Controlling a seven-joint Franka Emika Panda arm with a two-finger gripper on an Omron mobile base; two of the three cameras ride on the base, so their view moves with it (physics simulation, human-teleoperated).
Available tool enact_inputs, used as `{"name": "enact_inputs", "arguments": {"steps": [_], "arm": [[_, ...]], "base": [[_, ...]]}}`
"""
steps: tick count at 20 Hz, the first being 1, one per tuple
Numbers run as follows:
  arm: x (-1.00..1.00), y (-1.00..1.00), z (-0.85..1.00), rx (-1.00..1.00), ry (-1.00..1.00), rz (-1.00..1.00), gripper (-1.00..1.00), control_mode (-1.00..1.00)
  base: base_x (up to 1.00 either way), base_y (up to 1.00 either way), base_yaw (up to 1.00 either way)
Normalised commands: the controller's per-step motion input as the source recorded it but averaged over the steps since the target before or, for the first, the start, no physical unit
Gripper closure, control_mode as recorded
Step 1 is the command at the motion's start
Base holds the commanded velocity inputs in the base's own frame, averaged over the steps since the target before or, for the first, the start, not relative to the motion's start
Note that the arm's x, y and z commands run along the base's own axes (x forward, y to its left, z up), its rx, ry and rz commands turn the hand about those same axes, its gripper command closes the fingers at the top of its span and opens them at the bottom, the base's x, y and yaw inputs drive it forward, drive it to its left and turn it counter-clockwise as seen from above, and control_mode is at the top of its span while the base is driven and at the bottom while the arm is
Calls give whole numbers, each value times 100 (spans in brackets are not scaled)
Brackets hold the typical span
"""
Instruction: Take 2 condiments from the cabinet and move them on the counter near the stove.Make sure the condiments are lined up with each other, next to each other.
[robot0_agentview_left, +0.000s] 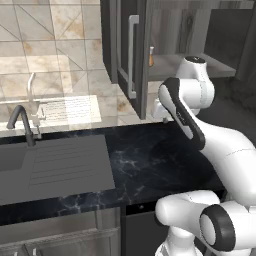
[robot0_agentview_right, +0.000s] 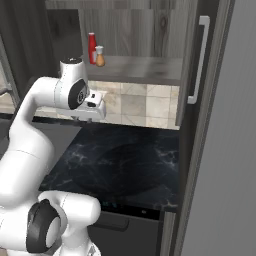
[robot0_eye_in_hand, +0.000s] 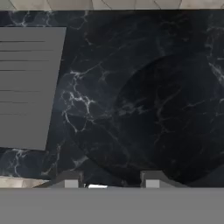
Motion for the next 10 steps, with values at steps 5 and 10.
{"name": "enact_inputs", "arguments": {"steps": [5,10], "arm": [[0,0,12,0,-12,0,-100,-100],[-2,0,51,0,-28,3,-100,-100]], "base": [[0,0,0],[0,0,0]]}}
